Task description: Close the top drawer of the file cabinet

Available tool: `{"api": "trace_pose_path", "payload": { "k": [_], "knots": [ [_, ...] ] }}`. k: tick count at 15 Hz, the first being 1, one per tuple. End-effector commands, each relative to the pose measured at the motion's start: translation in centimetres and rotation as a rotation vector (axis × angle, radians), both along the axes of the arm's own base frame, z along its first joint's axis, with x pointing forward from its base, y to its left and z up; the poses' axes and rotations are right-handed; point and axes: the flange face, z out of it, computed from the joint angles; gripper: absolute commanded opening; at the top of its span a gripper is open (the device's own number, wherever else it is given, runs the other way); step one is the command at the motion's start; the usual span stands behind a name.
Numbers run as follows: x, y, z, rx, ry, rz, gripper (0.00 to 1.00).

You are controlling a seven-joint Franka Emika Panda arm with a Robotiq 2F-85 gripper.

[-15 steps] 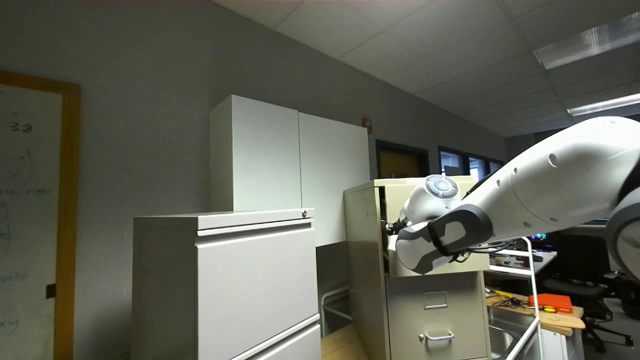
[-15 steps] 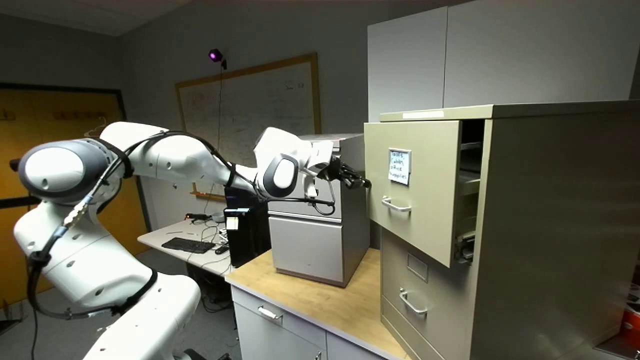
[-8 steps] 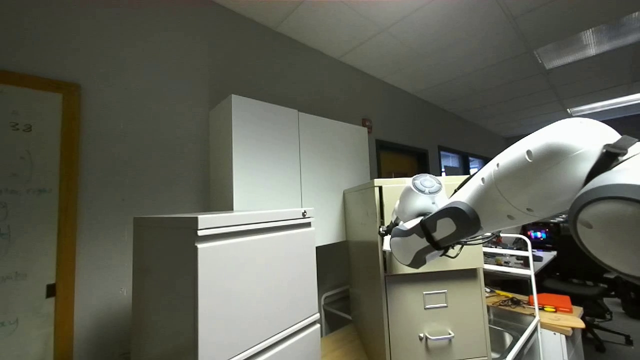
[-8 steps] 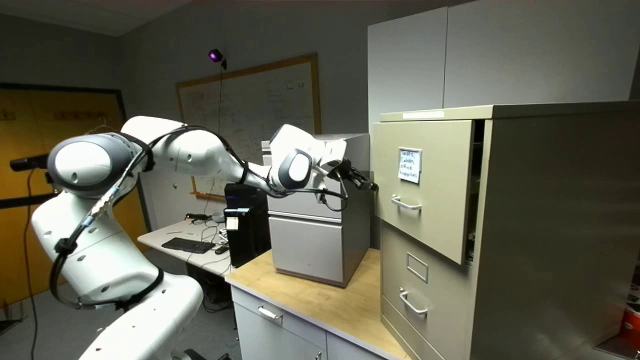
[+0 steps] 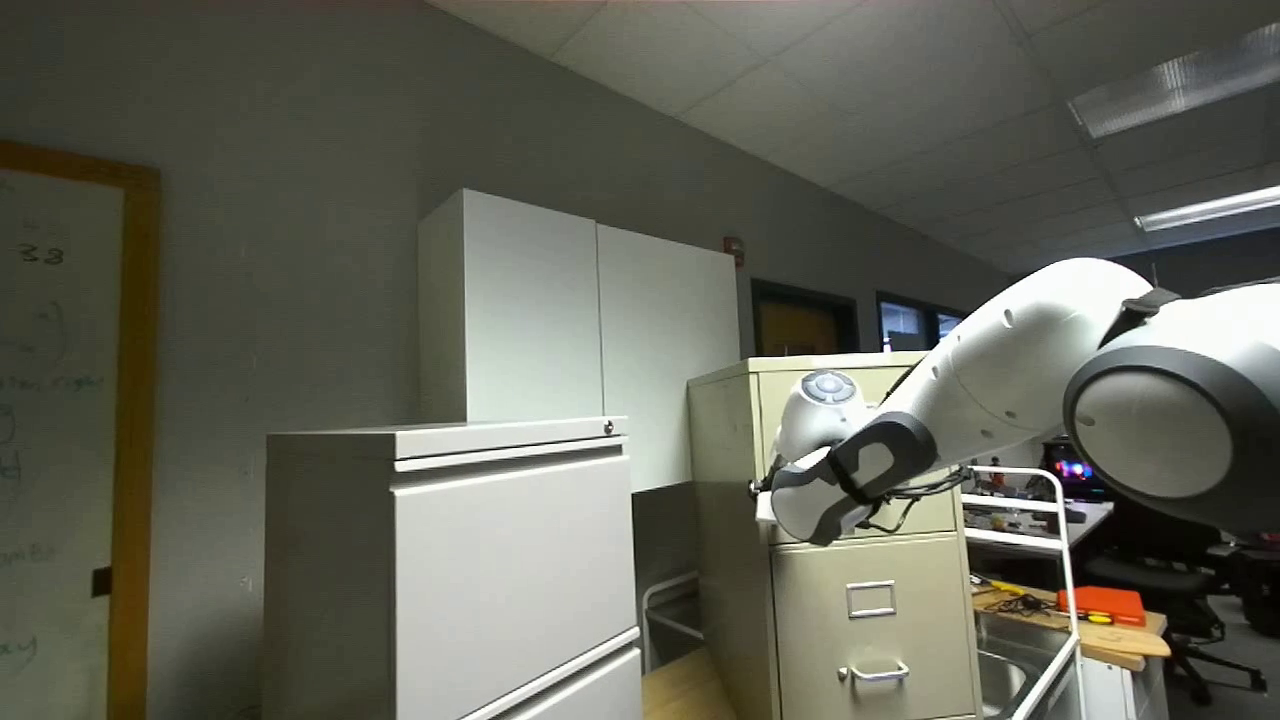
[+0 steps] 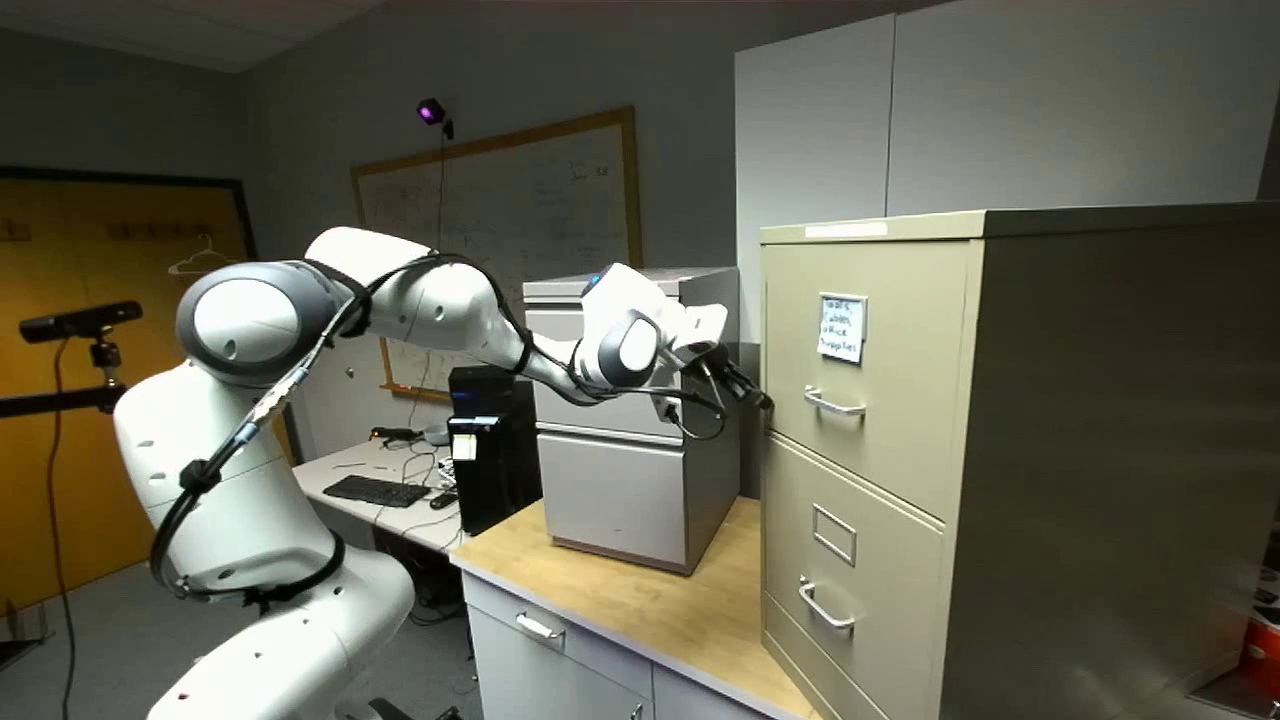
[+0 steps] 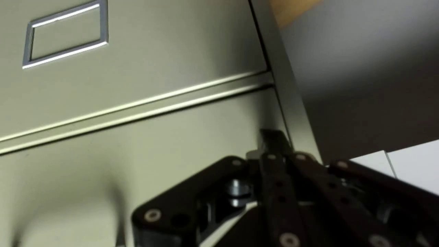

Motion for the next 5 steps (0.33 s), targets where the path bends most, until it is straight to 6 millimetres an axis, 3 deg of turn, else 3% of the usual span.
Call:
{"api": "trace_pose_path", "payload": {
  "k": [1, 5],
  "knots": [
    [2.83, -2.82, -1.46, 0.082, 0.022, 0.016, 0.00],
    [2.80, -2.56, -1.61, 0.085, 0.026, 0.020, 0.00]
  ]
}}
